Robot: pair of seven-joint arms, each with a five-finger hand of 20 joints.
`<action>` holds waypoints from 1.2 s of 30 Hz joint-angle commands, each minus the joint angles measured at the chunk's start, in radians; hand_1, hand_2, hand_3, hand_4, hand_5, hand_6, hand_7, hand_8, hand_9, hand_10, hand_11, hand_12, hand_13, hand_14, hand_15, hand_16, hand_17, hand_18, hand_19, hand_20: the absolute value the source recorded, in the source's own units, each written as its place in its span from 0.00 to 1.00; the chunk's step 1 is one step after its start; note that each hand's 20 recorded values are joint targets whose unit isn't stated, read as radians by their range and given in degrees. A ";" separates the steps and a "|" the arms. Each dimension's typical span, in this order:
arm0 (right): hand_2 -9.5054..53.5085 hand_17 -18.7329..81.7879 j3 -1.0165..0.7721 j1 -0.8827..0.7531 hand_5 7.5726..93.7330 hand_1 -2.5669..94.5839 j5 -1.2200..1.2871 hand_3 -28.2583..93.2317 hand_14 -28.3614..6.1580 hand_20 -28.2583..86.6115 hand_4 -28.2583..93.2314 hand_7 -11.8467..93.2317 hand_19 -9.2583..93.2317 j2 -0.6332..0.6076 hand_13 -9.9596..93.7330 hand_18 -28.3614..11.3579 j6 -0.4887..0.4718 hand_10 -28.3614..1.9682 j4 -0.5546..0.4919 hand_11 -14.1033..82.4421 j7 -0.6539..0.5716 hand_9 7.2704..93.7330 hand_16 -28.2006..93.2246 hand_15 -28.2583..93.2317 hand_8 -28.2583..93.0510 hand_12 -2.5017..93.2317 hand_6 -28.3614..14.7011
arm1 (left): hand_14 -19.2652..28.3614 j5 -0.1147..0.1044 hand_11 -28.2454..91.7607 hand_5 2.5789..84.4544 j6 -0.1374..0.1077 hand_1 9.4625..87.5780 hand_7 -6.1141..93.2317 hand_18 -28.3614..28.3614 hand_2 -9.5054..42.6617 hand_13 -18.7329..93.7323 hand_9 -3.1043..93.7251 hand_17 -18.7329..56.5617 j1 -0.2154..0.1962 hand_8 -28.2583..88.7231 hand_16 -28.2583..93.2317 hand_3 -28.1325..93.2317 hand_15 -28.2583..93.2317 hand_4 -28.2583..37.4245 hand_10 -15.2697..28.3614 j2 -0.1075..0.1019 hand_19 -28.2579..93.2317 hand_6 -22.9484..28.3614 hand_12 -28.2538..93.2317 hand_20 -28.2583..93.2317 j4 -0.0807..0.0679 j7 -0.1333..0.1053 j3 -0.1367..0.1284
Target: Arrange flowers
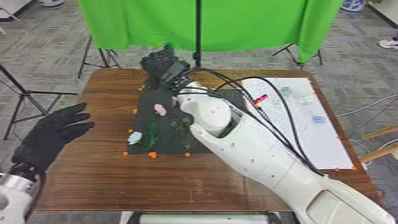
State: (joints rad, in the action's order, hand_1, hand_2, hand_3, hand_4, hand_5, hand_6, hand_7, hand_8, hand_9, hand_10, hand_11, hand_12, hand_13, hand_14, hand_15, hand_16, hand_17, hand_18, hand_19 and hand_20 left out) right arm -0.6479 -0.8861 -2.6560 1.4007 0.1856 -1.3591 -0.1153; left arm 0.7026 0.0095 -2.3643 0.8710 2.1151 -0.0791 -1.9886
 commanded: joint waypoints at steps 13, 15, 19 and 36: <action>0.00 0.37 -0.394 -0.436 0.42 0.32 0.112 0.97 0.51 0.60 0.01 0.45 0.75 -0.667 0.50 0.24 -0.090 0.48 -0.268 0.49 -0.257 0.41 0.37 0.65 0.08 0.28 0.58 | 0.76 0.005 0.44 0.39 0.005 0.22 0.26 0.91 0.15 0.42 0.36 0.16 -0.043 0.16 0.21 0.81 0.52 0.02 0.67 0.065 0.66 0.55 0.36 0.24 -0.001 0.029 -0.009; 0.00 0.37 -0.474 -0.539 0.41 0.32 0.109 0.97 0.51 0.60 0.00 0.45 0.75 -0.691 0.50 0.24 -0.092 0.48 -0.301 0.48 -0.285 0.40 0.37 0.64 0.08 0.28 0.58 | 0.76 0.001 0.44 0.39 0.003 0.22 0.26 0.91 0.15 0.42 0.36 0.16 -0.051 0.16 0.21 0.81 0.52 0.02 0.67 0.058 0.66 0.55 0.36 0.24 0.001 0.026 -0.009; 0.00 0.36 -0.603 -0.692 0.39 0.31 0.129 0.97 0.51 0.59 0.00 0.45 0.75 -0.715 0.49 0.24 -0.101 0.47 -0.340 0.47 -0.338 0.39 0.37 0.63 0.09 0.28 0.57 | 0.76 0.003 0.44 0.39 0.007 0.22 0.26 0.91 0.15 0.42 0.36 0.16 -0.051 0.16 0.21 0.80 0.52 0.02 0.67 0.066 0.66 0.55 0.36 0.24 0.000 0.035 -0.012; 0.00 0.37 -0.744 -0.886 0.39 0.33 0.165 0.97 0.54 0.59 0.00 0.50 0.77 -0.710 0.53 0.25 -0.119 0.49 -0.351 0.56 -0.410 0.41 0.38 0.65 0.08 0.30 0.57 | 0.76 0.007 0.44 0.39 0.019 0.22 0.26 0.91 0.15 0.42 0.36 0.16 -0.050 0.16 0.22 0.80 0.52 0.02 0.67 0.078 0.66 0.55 0.36 0.24 -0.001 0.046 -0.016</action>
State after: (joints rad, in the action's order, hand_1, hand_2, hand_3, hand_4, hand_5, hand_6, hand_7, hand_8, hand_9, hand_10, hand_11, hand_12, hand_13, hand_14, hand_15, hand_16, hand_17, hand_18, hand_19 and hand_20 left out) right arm -1.4241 -1.7743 -2.4786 0.6796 0.0633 -1.7332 -0.5036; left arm 0.7052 0.0187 -2.3994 0.9402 2.1167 -0.0430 -2.0089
